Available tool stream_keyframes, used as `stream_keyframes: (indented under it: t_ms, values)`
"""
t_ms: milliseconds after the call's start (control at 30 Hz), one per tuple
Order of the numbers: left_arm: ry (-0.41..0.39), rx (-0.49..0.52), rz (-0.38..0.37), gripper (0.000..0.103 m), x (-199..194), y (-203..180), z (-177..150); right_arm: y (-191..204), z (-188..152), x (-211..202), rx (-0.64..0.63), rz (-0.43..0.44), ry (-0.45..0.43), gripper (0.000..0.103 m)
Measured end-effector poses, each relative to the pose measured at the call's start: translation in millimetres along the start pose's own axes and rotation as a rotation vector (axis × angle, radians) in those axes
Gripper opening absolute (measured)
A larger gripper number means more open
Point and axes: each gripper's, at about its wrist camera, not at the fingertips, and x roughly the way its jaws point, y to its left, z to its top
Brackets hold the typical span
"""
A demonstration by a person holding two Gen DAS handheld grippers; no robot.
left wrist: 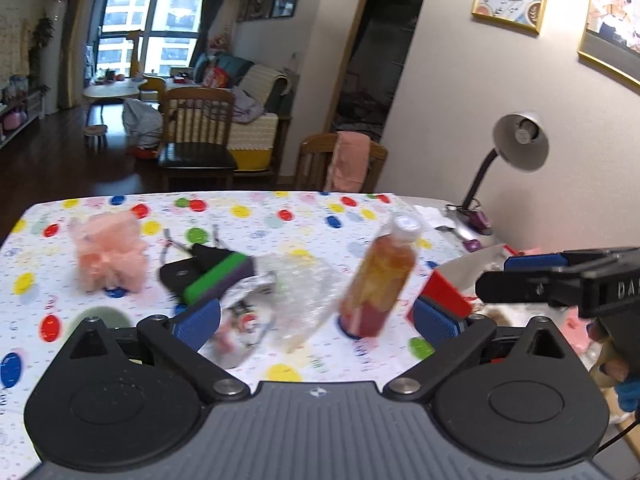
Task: Organize soft objects
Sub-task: 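Move the right gripper to the panda wipe pack while the left gripper reaches the yellow cloth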
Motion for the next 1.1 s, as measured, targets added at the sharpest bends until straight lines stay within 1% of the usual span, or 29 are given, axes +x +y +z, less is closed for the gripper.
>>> stream_keyframes:
  t_ms: [200, 367, 433, 667, 833, 1000, 1100]
  values:
    - [0.038, -0.018, 0.035, 0.103, -3, 40, -23, 33, 2, 33, 0.012, -0.007, 0.034, 0.102]
    - [0.03, 0.025, 0.107, 0.103, 0, 59, -46, 54, 6, 66, 0.029, -0.016, 0.077, 0.102]
    - [0.037, 0.023, 0.129, 0.103, 3, 67, -55, 60, 7, 80, 0.037, -0.021, 0.094, 0.102]
    - [0.082, -0.034, 0.156, 0.103, 12, 94, -85, 75, 11, 123, 0.043, -0.03, 0.163, 0.101]
    - [0.12, 0.04, 0.157, 0.103, 28, 93, -103, 82, 12, 151, 0.028, -0.052, 0.216, 0.1]
    - [0.186, 0.024, 0.169, 0.102, 55, 104, -117, 85, 9, 174, 0.005, -0.081, 0.254, 0.097]
    - [0.203, 0.018, 0.168, 0.102, 68, 111, -120, 86, 7, 189, -0.002, -0.096, 0.279, 0.095]
